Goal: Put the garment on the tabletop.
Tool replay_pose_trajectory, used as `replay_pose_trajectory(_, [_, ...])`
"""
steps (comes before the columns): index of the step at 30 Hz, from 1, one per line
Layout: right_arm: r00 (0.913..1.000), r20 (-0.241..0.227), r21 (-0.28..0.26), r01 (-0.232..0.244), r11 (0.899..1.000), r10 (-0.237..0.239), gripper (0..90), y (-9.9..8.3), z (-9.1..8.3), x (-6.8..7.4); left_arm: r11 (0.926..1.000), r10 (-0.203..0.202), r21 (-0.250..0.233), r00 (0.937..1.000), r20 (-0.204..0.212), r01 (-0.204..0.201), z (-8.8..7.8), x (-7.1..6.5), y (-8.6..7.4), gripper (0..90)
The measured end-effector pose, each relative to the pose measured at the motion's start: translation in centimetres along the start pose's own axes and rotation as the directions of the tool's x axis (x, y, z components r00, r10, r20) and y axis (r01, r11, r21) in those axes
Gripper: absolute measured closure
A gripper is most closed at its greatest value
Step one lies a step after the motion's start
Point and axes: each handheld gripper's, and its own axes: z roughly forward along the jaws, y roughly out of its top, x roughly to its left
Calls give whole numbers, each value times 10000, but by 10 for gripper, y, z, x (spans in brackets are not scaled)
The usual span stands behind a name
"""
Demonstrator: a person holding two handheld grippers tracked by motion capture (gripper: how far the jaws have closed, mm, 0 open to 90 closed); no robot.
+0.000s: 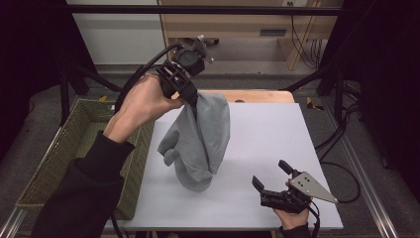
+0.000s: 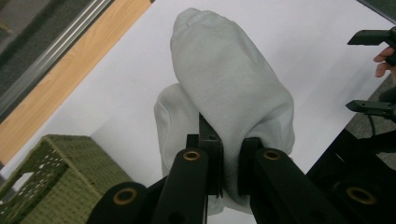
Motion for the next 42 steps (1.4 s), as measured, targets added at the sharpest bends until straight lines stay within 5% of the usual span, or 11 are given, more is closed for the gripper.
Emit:
replay_pose_trajectory(25, [10000,15,-17,15,10000,-15,3,0,-1,-1,9990,295,320,9975,636,-316,77,-8,-14,854])
replay_pose_trajectory(42, [10000,0,52,-84,10000,84,3,0,-1,0,9957,622,598,9900,1266,-702,122,-19,-25,850])
